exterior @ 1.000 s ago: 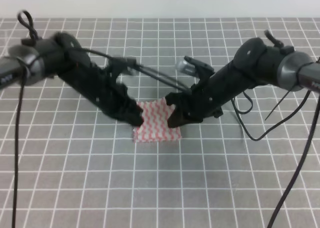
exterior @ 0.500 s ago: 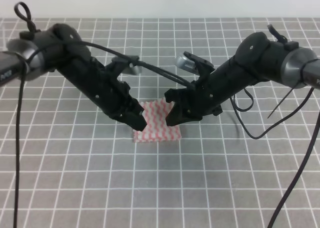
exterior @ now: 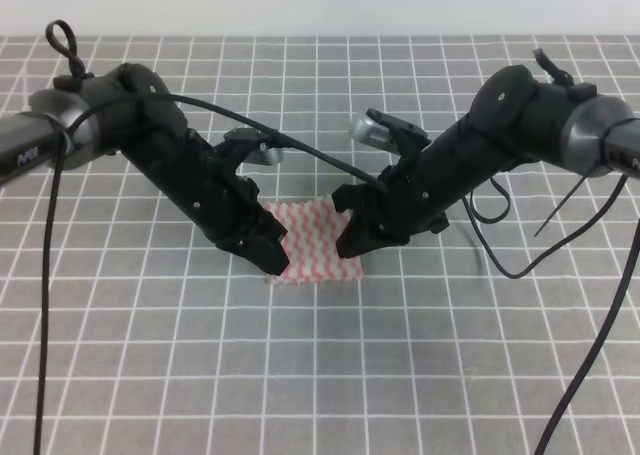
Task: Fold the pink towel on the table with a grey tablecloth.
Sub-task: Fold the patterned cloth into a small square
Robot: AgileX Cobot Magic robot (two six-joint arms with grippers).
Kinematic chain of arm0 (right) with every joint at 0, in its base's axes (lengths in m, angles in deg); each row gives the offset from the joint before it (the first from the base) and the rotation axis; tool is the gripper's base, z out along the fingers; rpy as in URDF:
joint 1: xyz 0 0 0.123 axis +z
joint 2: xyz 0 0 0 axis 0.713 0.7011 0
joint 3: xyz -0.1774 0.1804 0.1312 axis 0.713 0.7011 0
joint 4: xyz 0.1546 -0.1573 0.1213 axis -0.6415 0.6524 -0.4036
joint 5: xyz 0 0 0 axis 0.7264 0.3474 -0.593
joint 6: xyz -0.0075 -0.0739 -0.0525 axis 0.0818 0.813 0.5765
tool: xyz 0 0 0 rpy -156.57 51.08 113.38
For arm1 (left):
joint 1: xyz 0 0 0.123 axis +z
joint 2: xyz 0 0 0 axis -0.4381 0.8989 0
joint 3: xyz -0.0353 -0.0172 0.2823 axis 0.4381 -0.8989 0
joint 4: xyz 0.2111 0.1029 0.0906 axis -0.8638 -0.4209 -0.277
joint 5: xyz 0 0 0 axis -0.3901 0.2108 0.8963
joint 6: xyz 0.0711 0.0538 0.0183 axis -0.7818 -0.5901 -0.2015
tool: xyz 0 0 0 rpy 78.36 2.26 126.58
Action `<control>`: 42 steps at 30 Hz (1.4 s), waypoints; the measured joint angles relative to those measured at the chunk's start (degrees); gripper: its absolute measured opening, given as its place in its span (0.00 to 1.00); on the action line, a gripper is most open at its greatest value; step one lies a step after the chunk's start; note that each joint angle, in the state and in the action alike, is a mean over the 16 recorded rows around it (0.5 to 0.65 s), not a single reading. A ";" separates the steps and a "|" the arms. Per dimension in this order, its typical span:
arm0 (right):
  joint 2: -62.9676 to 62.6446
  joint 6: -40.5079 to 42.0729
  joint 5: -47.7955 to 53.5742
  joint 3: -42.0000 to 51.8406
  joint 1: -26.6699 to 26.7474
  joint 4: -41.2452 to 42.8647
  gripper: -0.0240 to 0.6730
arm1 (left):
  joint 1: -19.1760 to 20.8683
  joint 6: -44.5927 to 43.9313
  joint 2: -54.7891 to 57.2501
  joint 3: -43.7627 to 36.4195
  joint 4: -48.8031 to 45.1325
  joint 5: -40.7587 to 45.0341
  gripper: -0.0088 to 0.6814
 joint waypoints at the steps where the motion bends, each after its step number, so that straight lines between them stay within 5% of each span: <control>1: 0.10 0.00 0.09 0.00 0.00 0.10 0.01 | 0.00 0.07 0.03 0.00 -0.10 -0.08 0.01; 42: 5.07 -1.40 -13.21 -4.57 -0.75 -2.14 0.01 | -0.01 -3.88 0.85 0.03 5.10 -19.71 0.01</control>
